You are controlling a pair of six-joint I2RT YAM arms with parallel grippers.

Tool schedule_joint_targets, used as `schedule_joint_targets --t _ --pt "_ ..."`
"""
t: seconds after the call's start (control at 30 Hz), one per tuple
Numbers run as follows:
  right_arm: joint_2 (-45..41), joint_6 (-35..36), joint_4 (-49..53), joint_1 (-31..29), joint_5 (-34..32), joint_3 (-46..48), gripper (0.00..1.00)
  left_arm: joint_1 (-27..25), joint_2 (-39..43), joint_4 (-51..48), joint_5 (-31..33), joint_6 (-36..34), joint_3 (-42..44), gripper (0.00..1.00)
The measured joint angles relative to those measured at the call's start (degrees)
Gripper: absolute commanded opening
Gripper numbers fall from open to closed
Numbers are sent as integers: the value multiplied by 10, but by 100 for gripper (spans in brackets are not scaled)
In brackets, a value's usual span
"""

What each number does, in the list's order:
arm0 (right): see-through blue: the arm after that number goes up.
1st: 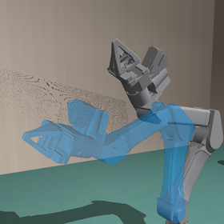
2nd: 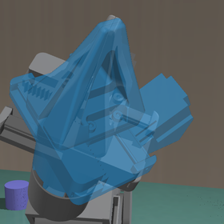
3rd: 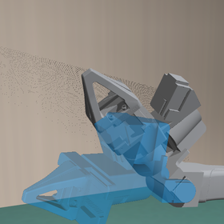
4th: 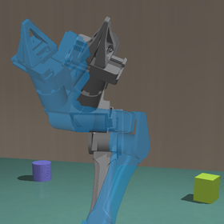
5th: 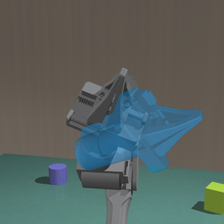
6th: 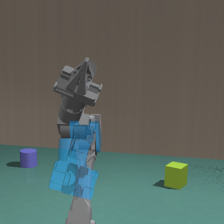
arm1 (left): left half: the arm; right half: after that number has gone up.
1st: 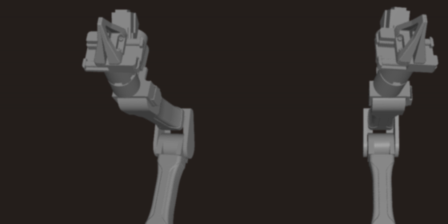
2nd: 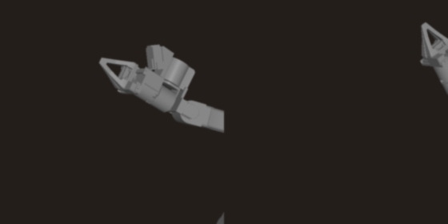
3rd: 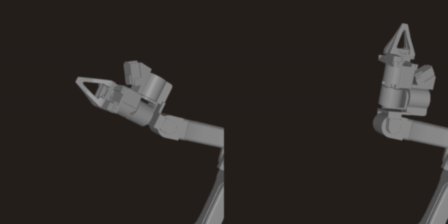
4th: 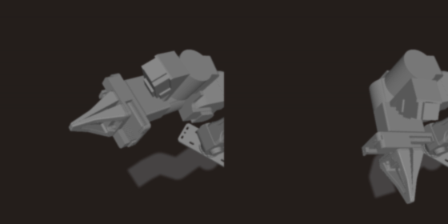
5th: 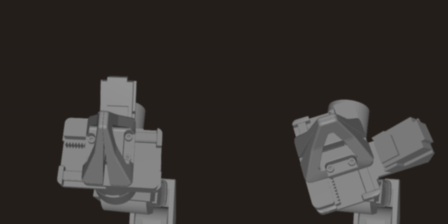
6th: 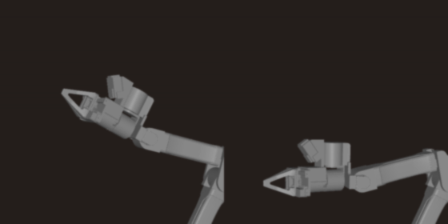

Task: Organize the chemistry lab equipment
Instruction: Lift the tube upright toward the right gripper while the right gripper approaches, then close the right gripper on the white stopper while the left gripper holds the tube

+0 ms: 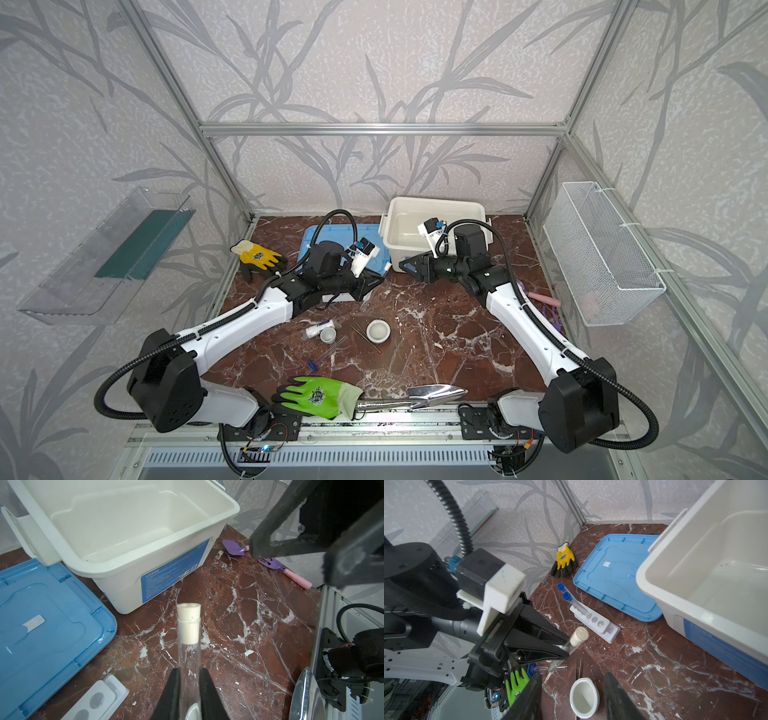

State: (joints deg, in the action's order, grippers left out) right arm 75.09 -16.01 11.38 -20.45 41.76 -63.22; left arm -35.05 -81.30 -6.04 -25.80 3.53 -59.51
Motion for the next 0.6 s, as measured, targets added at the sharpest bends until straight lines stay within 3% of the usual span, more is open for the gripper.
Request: schedule_joint_targets --t 0.33,0.6 --pt "47 -3 0 -34 -1 -30 48 0 64 10 -14 12 20 16" --pt "55 -14 -6 -55 -3 -36 46 -1 68 14 -19 16 26 16"
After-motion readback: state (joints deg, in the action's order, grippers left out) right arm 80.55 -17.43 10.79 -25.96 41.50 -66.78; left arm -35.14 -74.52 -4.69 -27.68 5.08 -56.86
